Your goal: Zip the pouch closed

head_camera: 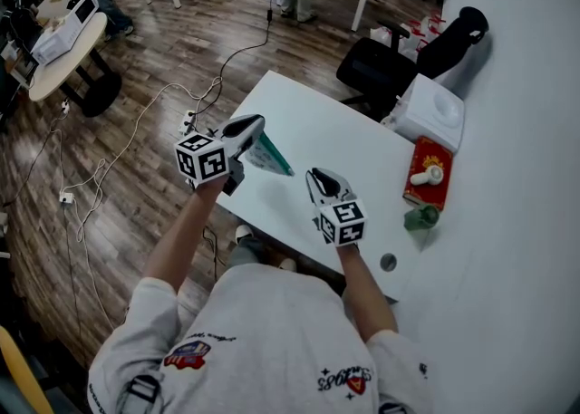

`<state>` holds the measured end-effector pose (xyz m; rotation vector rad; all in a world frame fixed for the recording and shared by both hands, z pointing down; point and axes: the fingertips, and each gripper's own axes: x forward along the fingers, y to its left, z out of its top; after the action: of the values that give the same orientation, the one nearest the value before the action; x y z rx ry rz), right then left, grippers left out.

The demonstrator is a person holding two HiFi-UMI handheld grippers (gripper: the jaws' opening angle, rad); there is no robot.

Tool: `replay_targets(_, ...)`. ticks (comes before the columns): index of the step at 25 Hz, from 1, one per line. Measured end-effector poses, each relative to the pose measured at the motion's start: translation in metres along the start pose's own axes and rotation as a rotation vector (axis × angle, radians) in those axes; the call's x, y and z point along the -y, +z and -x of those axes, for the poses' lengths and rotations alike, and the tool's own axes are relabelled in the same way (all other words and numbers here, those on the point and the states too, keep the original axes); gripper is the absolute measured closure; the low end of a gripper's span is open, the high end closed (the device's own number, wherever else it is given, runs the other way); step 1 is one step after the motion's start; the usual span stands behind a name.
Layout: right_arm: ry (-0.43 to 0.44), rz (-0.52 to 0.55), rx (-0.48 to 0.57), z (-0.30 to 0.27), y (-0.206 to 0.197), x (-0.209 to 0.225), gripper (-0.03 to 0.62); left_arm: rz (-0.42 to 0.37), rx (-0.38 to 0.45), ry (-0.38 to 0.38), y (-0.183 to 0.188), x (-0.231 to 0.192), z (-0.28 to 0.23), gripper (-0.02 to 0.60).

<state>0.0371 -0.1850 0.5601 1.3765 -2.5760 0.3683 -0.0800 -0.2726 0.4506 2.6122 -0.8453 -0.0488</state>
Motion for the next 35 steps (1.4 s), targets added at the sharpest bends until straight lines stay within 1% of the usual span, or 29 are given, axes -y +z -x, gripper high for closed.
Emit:
replay_targets(6,-0.066,-0.014,0.024,0.000,0.015,0.017,0.588,-0.108,-0.001,0.085,-0.002,-0.015,0.009,0.563)
replay_targets(11,-0.124,0.004,0.035,0.000,0.029,0.025,0.589,-0.161,0.018,0.160,-0.003,-0.027,0.021,0.563)
replay_targets(14,-0.153,0.022,0.059,0.003,0.040,0.031,0.589,-0.202,0.020,0.185,-0.007,-0.026,0.023,0.563)
replay_targets(17,-0.178,0.055,0.116,0.010,0.057,0.035,0.591,-0.227,0.025,0.190,-0.009,-0.024,0.024,0.563)
replay_targets(21,-0.212,0.094,0.203,0.019,0.083,0.034,0.591,-0.240,0.028,0.186,-0.012,-0.024,0.027,0.563)
replay_targets(24,-0.222,0.104,0.238,0.022,0.093,0.033,0.591,-0.236,0.035,0.197,-0.015,-0.028,0.031,0.563)
replay_targets(29,-0.224,0.129,0.217,0.022,0.088,0.034,0.591,-0.214,0.035,0.204,-0.026,-0.031,0.028,0.563)
replay_targets(35,-0.240,0.118,0.211,0.024,0.086,0.038,0.592,-0.202,0.037,0.203,-0.028,-0.031,0.029,0.563)
